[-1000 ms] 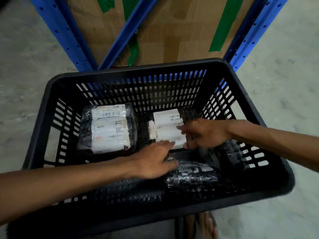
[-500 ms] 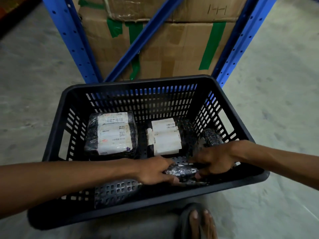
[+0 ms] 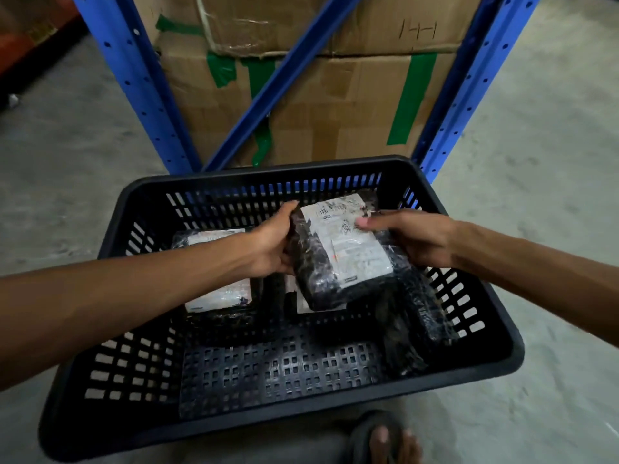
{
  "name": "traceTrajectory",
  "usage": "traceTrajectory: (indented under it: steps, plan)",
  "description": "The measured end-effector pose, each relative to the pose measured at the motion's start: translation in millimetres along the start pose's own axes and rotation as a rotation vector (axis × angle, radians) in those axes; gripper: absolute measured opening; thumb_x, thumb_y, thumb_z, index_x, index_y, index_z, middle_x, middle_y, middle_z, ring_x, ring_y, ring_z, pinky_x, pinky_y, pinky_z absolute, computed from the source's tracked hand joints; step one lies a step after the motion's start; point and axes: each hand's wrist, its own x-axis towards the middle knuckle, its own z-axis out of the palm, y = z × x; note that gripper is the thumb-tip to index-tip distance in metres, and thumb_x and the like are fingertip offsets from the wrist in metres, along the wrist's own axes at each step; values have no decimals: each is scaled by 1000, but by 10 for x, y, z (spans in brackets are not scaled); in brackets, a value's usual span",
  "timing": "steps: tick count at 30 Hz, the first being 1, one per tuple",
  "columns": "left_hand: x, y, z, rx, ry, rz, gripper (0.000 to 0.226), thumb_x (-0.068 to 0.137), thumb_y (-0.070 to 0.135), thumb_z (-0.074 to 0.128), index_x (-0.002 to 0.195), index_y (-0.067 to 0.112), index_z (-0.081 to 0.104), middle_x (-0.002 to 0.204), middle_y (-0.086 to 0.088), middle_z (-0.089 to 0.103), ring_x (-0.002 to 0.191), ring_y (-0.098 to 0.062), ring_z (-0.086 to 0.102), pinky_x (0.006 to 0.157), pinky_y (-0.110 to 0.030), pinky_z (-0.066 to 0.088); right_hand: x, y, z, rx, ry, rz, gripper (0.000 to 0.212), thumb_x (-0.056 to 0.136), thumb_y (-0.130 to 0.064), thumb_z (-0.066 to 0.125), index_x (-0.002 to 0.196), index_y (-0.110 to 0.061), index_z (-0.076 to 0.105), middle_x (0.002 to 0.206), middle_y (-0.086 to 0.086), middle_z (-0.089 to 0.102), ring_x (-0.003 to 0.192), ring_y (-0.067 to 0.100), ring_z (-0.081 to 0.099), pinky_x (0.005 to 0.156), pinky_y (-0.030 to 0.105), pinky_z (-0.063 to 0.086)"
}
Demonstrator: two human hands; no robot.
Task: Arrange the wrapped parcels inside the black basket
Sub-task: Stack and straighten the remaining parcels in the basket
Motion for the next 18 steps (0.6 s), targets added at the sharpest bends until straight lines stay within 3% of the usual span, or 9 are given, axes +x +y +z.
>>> traceTrajectory:
  steps: [3,5,6,8,11,12,15,16,18]
  plan:
    - [118,2,55,2,75,28,41,96,51,46,114,19,63,103,-4,70,85,-20,65,72,-33,52,210,32,114,20,65,-25,48,81,-11,79,125,1,66,124,19,73,115,33,70,98,47,57]
    - [261,-95,64,86,160,12,49,90,41,61,129,11,56,120,-7,67,98,-23,66,77,-32,52,370,81,167,15,90,-36,29,86,-6,75,114,-1,67,107,15,79,90,25,79,76,36,64]
    - [320,-144,48,140,198,2,61,89,42,64,139,10,48,133,-10,61,112,-25,62,84,-32,50,466,124,185,-5,100,-35,27,86,-7,75,112,-1,67,106,15,78,88,24,78,76,36,64]
    - [434,-226,9,221,226,-21,74,88,46,63,148,11,37,152,-10,44,136,-29,46,103,-38,41,628,223,206,-53,106,-21,45,81,-14,80,120,1,63,113,15,76,99,28,74,92,42,59]
    - [618,-369,-26,346,180,-53,60,92,40,58,140,6,44,141,-3,51,130,-24,48,106,-33,37,872,455,241,-181,105,71,63,82,-23,79,134,-1,52,127,16,69,114,32,68,101,50,54]
    - [644,-406,-9,396,181,-62,52,96,36,55,136,4,46,136,-2,53,128,-23,50,107,-31,37,947,529,259,-249,106,89,67,87,-30,74,140,-2,45,136,16,64,122,34,63,105,51,51]
    - [784,-502,37,468,255,-38,59,99,37,49,149,9,35,154,-10,41,140,-29,41,115,-38,36,1134,632,284,-363,121,113,95,92,-47,62,160,-14,5,161,13,39,142,34,45,116,48,41]
    - [763,-474,58,490,274,-35,60,99,36,48,150,8,34,156,-11,39,142,-30,39,115,-38,36,1208,647,263,-407,134,93,96,93,-46,60,160,-10,1,162,12,35,144,33,42,118,45,38]
    - [735,-406,93,517,308,-33,59,99,32,50,149,5,34,153,-13,42,138,-31,43,110,-35,40,1102,485,314,-568,139,82,85,96,-44,58,158,-4,17,159,9,40,142,31,45,117,39,39]
